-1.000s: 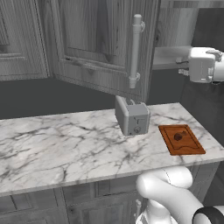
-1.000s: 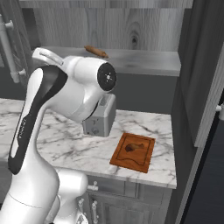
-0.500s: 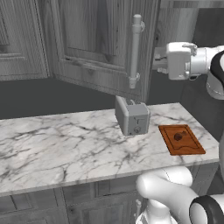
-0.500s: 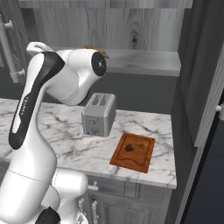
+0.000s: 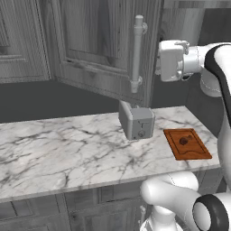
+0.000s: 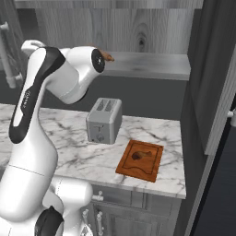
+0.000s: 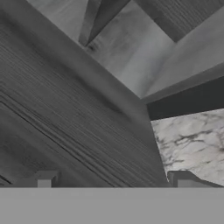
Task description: Open the cabinet, retrieve the rolling pin, and place it next to the meat on the cutting board to prepare for tenderizing.
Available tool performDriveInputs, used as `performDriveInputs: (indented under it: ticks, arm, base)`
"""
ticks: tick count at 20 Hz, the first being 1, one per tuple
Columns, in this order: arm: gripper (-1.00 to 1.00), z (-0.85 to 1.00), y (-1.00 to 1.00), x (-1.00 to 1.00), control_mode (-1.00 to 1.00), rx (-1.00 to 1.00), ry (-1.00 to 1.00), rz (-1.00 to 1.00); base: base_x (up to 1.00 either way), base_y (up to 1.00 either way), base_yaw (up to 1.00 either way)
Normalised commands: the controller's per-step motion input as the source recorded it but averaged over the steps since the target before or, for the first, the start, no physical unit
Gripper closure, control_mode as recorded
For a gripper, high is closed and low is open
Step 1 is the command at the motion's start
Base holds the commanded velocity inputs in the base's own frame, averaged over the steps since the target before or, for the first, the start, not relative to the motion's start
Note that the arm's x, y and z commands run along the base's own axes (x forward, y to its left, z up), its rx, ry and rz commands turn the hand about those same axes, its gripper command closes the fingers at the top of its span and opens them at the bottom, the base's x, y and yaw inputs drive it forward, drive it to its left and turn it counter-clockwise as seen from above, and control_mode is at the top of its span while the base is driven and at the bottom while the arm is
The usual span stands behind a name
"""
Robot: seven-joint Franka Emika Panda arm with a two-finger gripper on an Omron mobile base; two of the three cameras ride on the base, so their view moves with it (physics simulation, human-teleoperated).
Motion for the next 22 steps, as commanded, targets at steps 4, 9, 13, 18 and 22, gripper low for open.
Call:
performDriveInputs:
  ticks: [4, 9, 13, 18, 22]
  arm:
    - [-1.00, -0.08, 0.60, -0.26, -1.00, 0.00, 0.00, 0.10]
    - [-1.00, -0.15, 0.79, -0.45, -1.00, 0.00, 0.00, 0.09]
    - [-1.00, -0.24, 0.96, -0.34, -1.00, -0.04, 0.00, 0.06]
    - [-1.00, -0.18, 0.95, -0.09, -1.00, -0.10, 0.00, 0.02]
    - [-1.00, -0.02, 0.97, 0.19, -1.00, -0.09, 0.00, 0.00]
  base:
    - [0.00, 0.00, 0.00]
    - [0.00, 0.00, 0.00]
    - [0.00, 0.00, 0.00]
    - [0.00, 0.00, 0.00]
    - [0.00, 0.00, 0.00]
